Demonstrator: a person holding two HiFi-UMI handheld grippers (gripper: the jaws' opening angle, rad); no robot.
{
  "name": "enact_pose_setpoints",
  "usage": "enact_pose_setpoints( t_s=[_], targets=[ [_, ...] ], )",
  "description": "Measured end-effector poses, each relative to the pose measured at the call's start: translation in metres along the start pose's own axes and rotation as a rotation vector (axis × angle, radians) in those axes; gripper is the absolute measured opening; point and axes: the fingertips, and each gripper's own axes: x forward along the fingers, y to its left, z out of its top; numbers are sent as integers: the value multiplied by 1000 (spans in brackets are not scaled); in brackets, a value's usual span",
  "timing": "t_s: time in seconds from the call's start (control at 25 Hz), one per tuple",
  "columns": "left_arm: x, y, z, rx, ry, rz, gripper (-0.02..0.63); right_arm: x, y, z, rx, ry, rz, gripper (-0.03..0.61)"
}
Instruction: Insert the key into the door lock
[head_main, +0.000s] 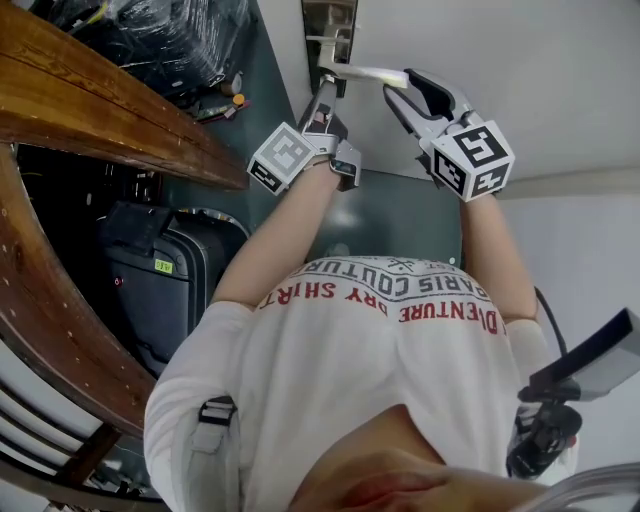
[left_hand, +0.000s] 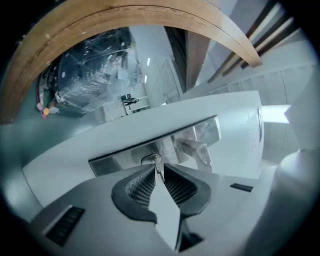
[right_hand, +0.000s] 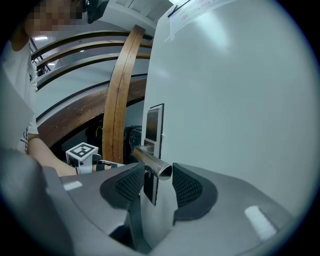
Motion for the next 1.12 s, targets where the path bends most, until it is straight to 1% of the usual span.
enact_pose_setpoints(
  t_s=[0.12,0.2,0.28,0.36,0.4,0.48,0.56,0.6,0.68,0.72,0.84,0.92,1.0,1.12],
  targets=[
    [-15,-3,0,182,77,-17,41,-9,-5,-2,26,4,-46,150],
    [-29,-7,-3,333,133,-20,41,-19,-4,-10,64,15,-51,150],
    [-46,-16,-7,529,185,-29,41,-28,9,-23,95,28,-2,150],
    [-65,-28,-20,718,257,-49,41,-39,29,-38,115,47,63,142],
    [-76,-35,-32,789,303,-67,41,-46,40,-44,124,53,85,105],
    [-99,-56,-59,893,402,-107,40,-64,65,-48,137,46,118,1],
    [-126,-80,-83,984,476,-112,3,-87,99,-43,129,28,161,2],
    [-142,-95,-93,1026,503,-111,3,-101,117,-39,117,20,183,2],
    [-176,-126,-117,1081,542,-121,3,-135,151,-32,86,10,219,2],
    [-195,-141,-132,1090,554,-131,2,-156,167,-31,69,12,232,2],
    [-261,-178,-179,1081,554,-152,2,-229,213,-42,15,36,267,2],
    [-309,-196,-213,1094,542,-149,2,-279,245,-55,-10,50,294,2],
    [-359,-208,-249,1089,543,-132,2,-330,277,-68,-15,60,320,2],
    [-418,-227,-300,1044,553,-108,2,-397,314,-85,2,77,347,2]
  ],
)
